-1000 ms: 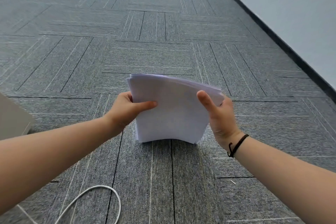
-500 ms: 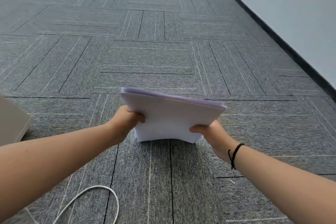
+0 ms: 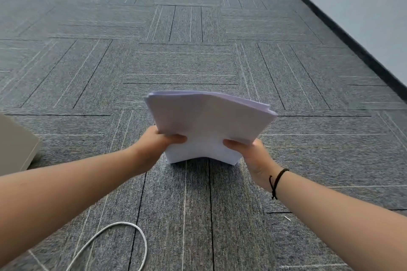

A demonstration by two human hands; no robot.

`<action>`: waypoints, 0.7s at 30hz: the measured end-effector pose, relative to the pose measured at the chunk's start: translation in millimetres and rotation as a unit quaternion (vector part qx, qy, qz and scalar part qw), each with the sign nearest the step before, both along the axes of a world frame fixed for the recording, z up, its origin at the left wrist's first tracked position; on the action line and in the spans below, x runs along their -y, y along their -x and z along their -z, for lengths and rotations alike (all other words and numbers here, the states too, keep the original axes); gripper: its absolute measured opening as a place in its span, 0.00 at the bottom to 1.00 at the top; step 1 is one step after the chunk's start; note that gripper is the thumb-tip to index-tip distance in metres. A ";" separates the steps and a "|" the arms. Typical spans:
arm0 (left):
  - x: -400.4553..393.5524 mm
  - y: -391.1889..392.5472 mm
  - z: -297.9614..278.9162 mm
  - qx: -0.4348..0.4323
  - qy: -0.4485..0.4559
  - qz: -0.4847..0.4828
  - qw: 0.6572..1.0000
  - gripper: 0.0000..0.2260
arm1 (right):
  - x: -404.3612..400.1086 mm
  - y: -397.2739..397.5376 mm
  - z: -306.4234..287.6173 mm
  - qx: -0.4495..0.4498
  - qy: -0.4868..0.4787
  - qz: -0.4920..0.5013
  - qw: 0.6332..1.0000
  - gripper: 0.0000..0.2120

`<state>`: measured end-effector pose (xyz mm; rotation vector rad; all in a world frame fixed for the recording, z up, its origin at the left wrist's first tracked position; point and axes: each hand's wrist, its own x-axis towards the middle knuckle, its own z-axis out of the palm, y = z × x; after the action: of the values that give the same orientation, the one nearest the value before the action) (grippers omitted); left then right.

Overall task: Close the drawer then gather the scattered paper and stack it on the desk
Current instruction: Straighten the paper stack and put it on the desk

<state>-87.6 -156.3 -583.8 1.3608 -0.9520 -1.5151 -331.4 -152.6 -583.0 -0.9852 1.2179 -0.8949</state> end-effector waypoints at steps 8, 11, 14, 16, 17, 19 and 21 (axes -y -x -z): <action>5.9 1.5 20.7 -0.011 -0.024 -0.032 0.999 0.24 | 6.2 -17.7 4.7 -0.023 -0.028 0.045 0.998 0.10; 9.0 2.0 21.3 -0.015 -0.037 -0.036 0.999 0.24 | 10.6 -26.1 3.7 -0.069 -0.041 0.033 0.996 0.06; 18.1 -4.4 11.8 0.010 -0.050 -0.051 0.997 0.19 | 18.7 -35.2 -13.2 -0.072 -0.017 0.039 0.996 0.07; 24.4 -10.2 -5.9 0.044 -0.052 -0.061 0.996 0.14 | 24.5 -43.4 -33.1 -0.073 -0.007 0.057 0.996 0.09; 26.8 -13.5 -18.8 0.061 -0.052 -0.067 0.995 0.14 | 27.2 -48.7 -45.0 -0.074 -0.007 0.067 0.995 0.09; 29.1 -20.1 -54.5 0.088 -0.052 -0.078 0.992 0.15 | 29.1 -60.2 -75.3 -0.082 -0.016 0.083 0.993 0.06; 29.8 -27.3 -100.3 0.111 -0.041 -0.087 0.989 0.12 | 30.6 -70.8 -114.4 -0.098 -0.020 0.093 0.991 0.07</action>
<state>-60.3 -186.1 -483.5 1.6540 -0.8872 -1.3028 -260.6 -183.1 -468.6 -0.9557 1.5081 -0.9309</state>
